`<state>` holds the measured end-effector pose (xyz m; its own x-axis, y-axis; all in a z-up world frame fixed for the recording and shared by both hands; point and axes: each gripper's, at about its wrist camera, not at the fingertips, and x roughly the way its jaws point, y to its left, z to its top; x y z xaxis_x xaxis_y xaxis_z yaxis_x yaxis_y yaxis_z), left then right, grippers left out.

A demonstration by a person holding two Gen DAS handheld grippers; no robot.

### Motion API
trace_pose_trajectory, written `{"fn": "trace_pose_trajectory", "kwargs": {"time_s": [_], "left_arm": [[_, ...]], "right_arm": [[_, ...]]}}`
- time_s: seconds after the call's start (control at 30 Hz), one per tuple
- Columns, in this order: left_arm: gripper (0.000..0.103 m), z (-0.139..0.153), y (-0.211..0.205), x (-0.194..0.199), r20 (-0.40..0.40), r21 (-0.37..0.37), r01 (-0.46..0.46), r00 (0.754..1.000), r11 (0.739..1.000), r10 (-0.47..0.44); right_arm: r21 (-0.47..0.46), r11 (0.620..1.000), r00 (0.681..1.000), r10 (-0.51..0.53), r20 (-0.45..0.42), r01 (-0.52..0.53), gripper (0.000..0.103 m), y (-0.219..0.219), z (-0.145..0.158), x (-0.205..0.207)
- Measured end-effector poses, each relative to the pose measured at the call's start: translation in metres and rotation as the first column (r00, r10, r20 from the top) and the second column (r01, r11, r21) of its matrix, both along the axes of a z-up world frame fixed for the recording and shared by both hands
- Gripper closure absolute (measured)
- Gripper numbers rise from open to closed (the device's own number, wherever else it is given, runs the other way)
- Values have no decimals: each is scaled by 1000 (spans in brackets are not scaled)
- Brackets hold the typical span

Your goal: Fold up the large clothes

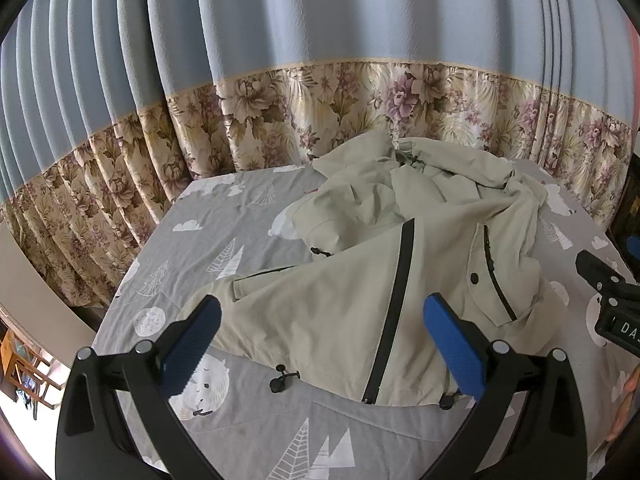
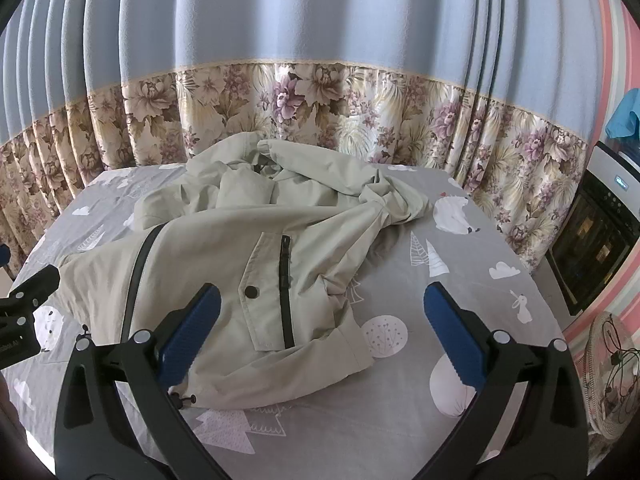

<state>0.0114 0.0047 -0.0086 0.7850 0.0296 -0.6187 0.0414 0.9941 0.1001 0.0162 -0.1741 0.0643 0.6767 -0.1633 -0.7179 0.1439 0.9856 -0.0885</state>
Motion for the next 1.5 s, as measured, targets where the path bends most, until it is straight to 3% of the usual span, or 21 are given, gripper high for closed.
{"fn": "trace_pose_trajectory", "kwargs": {"time_s": [0.37, 0.5, 0.63, 0.77, 0.97, 1.1, 1.17, 1.4, 1.43, 1.5], "left_arm": [[1, -4, 11, -3, -3, -1, -3, 1000, 1000, 3], [1, -5, 15, -4, 13, -1, 12, 1000, 1000, -12], [1, -8, 31, -1, 27, -38, 44, 999, 998, -43], [1, -20, 49, 7, 14, -23, 39, 999, 999, -38], [1, -52, 78, 23, -30, 45, -55, 998, 997, 57], [1, -66, 87, 32, -76, 29, -69, 995, 997, 71], [1, -71, 86, 34, -90, 30, -66, 994, 997, 69], [1, -89, 81, 45, -134, 25, -19, 991, 1000, 23], [1, -90, 81, 47, -141, 26, -18, 990, 999, 22], [1, -91, 87, 51, -152, 32, -28, 988, 999, 33]], "right_arm": [[2, 1000, 1000, 3, 7, -3, 3, 0, -2, 2], [-1, 1000, 999, 24, 48, -24, 3, 2, -2, -4], [-56, 993, 989, 107, 106, -101, 3, 8, -6, -10], [-114, 988, 994, 111, 18, -108, 3, 7, -28, -1], [83, 993, 990, 91, -104, -82, 3, -32, -76, 10], [149, 988, 978, 73, -194, -44, 4, -51, -106, 17], [177, 983, 973, 80, -217, -41, 15, -52, -113, 20], [179, 982, 959, 106, -261, -60, 33, -48, -129, 20], [173, 983, 960, 111, -258, -67, 39, -48, -129, 20], [189, 978, 958, 133, -254, -86, 61, -48, -127, 21]]}}
